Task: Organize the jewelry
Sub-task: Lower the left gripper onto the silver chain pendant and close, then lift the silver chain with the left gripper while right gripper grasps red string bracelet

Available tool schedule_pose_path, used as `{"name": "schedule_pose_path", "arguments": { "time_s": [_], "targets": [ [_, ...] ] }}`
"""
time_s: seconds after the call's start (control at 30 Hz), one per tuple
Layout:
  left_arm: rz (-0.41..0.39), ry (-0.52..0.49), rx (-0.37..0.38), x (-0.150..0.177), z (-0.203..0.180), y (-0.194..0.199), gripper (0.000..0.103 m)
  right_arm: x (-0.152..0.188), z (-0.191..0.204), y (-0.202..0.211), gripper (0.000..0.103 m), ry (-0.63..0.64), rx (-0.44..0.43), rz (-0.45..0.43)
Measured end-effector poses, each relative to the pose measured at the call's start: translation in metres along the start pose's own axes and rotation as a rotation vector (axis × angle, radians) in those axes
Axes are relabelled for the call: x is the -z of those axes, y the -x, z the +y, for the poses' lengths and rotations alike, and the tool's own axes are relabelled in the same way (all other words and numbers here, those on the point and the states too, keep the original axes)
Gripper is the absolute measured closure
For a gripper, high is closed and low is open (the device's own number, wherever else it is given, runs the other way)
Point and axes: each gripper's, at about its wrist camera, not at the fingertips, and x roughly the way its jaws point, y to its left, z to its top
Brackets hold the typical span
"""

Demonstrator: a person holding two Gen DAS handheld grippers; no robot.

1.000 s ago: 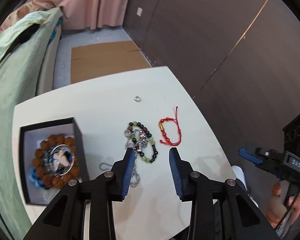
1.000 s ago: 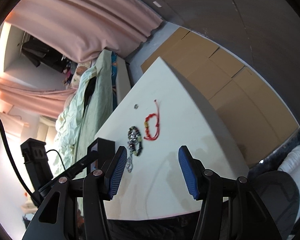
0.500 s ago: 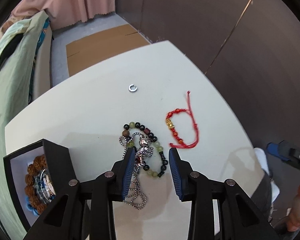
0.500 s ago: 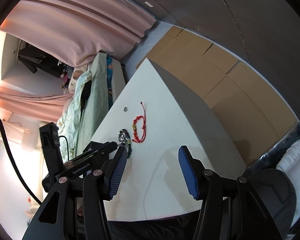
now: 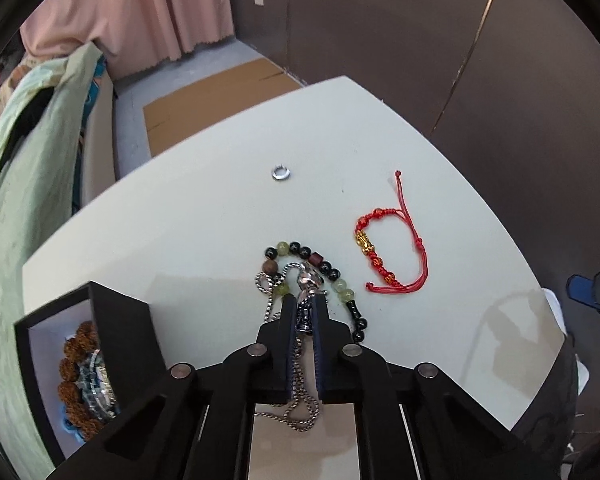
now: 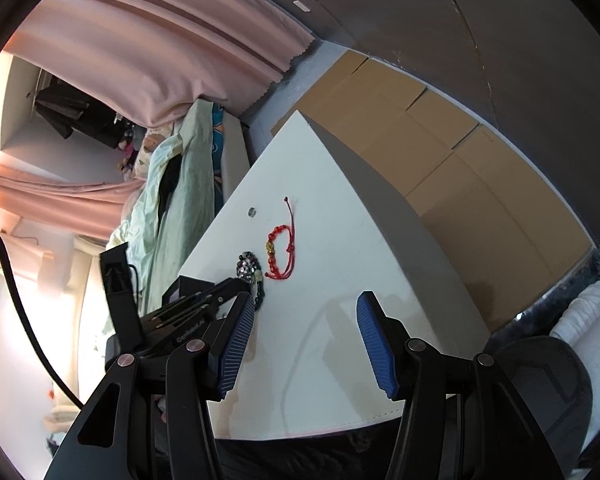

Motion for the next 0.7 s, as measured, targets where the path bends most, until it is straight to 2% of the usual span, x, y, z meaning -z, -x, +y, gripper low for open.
{"name": "schedule_pose_path", "arguments": {
  "time_s": [0.17,0.47,0.7],
  "targets": [
    [-0.058,0.042,0.016,-0.003,0.009,0.019,0.101,0.002,0.004,-0.004,0.049,0.013,0.000,0.009],
    [-0.136,0.073,0.078,-0.012,0.012,0.055,0.102,0.004,0.008,-0.010,0.049,0.023,-0.011,0.024],
    [-0.202,0.089,0.096,-0.017,0.017,0.090,0.102,0.003,0.019,-0.027,0.049,0.038,-0.028,0.058]
  ]
}}
